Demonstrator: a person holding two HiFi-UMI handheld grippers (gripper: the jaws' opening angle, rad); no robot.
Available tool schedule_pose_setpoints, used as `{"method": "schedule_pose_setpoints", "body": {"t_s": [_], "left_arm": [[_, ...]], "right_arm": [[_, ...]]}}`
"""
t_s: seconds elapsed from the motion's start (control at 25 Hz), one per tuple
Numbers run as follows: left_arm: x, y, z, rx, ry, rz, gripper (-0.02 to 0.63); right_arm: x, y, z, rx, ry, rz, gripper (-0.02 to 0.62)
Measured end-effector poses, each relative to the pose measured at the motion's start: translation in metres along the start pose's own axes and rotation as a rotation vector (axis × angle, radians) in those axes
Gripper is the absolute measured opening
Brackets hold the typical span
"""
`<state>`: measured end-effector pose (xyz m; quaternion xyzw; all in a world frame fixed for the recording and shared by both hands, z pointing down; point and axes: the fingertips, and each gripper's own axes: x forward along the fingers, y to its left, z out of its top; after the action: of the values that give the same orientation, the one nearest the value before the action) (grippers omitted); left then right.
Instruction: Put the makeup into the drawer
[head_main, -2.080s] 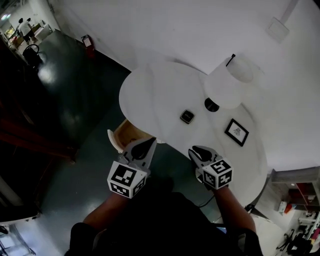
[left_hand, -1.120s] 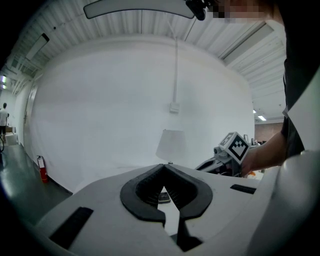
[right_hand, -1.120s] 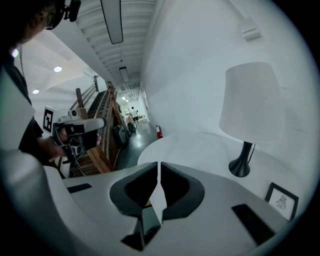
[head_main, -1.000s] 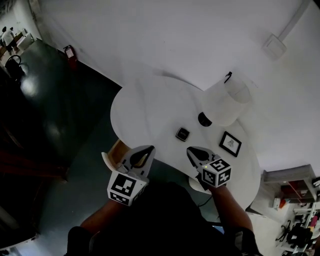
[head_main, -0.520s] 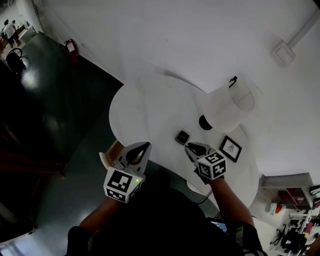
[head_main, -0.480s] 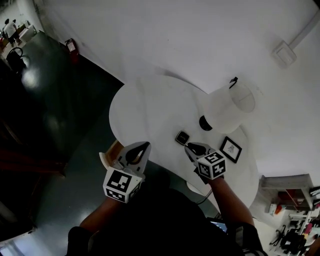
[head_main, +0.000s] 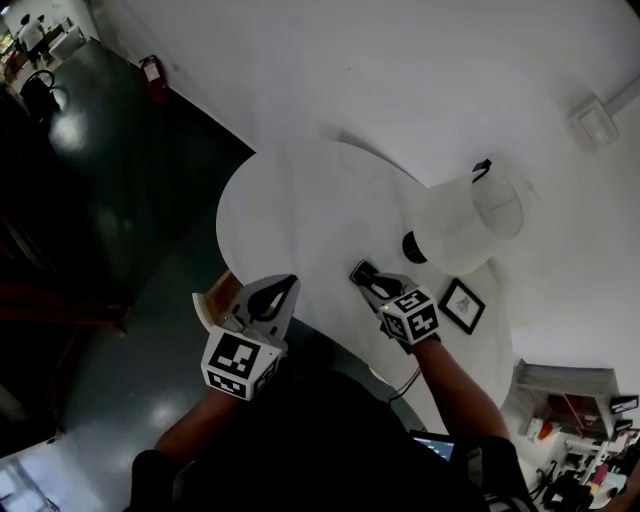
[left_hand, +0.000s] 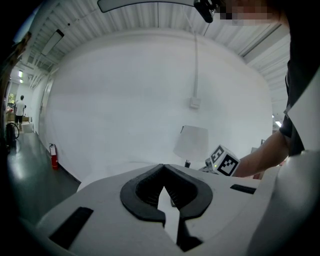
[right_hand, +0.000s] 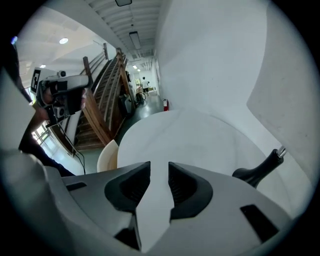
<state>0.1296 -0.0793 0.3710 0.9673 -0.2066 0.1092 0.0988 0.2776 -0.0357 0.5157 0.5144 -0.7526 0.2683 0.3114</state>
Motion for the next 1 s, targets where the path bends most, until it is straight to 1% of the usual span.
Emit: {"method": "schedule_pose_setpoints", "body": {"t_s": [0.16, 0.32, 0.48, 0.76, 1.0], "left_arm": [[0.004, 0.002, -0.001, -0.004, 0.009, 0.008, 0.011], [0.005, 0.009, -0.003, -0.02, 0.014, 0.03, 0.011], [0.008, 0.011, -0.009, -0.028, 0.024, 0.038, 0.011], [0.013, 0.01, -0.017, -0.057, 0.047, 0.06, 0.011], [0.013, 0.013, -0.029, -0.072, 0.064, 0.083, 0.011]], "right_arm": [[0.018, -0.009, -0.005, -0.036, 0.046, 0.007, 0.114], [0.033, -0.013, -0.017, -0.079, 0.117, 0.011, 0.148], [0.044, -0.019, -0.027, -0.088, 0.159, 0.018, 0.178], [0.057, -0.038, -0.041, -0.131, 0.207, 0.013, 0.235], [0.072, -0.047, -0.051, -0.153, 0.257, 0.034, 0.255]]}}
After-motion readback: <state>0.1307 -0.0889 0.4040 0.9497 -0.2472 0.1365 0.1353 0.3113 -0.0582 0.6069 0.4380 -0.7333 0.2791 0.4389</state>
